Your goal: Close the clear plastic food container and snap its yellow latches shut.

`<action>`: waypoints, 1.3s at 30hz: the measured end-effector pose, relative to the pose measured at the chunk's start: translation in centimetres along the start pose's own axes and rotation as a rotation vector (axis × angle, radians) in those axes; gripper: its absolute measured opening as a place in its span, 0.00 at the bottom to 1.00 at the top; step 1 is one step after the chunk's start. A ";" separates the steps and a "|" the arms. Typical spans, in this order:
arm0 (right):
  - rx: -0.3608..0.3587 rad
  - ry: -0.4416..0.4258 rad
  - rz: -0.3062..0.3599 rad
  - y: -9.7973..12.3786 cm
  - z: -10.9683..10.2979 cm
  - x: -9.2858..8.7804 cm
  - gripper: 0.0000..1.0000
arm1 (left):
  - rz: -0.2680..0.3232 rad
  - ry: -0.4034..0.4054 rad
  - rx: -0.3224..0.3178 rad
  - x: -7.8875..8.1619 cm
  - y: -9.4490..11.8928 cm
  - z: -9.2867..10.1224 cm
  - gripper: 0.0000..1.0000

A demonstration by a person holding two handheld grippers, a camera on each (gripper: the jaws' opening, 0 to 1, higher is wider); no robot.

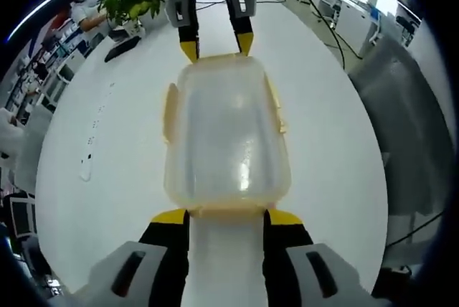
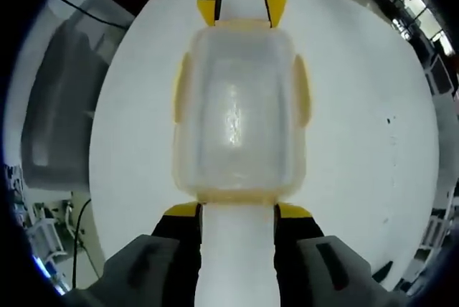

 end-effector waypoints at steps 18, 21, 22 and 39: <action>0.003 -0.073 0.012 0.2 0.4 -0.5 0.33 | -0.005 0.019 0.001 -0.3 0.8 -0.1 0.37; -0.007 -0.086 0.027 0.8 0.3 -0.3 0.33 | -0.004 0.030 0.009 -0.4 1.3 -0.1 0.37; -0.009 -0.089 0.030 0.9 0.2 -0.3 0.33 | -0.004 0.031 0.012 -0.4 1.4 -0.1 0.37; -0.085 -0.176 0.128 3.2 -1.9 -0.1 0.32 | 0.041 0.231 0.109 0.8 3.6 0.5 0.35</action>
Point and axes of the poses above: the point that each gripper's makers call its tool centre point, and the gripper's own axes: y roughly backward along the fingers, z roughly to its right, x roughly out of its top, the point moved 9 cm from there along y, roughly backward along the fingers, and after that the axes turned 3 degrees about -y, right-handed, at the moved point
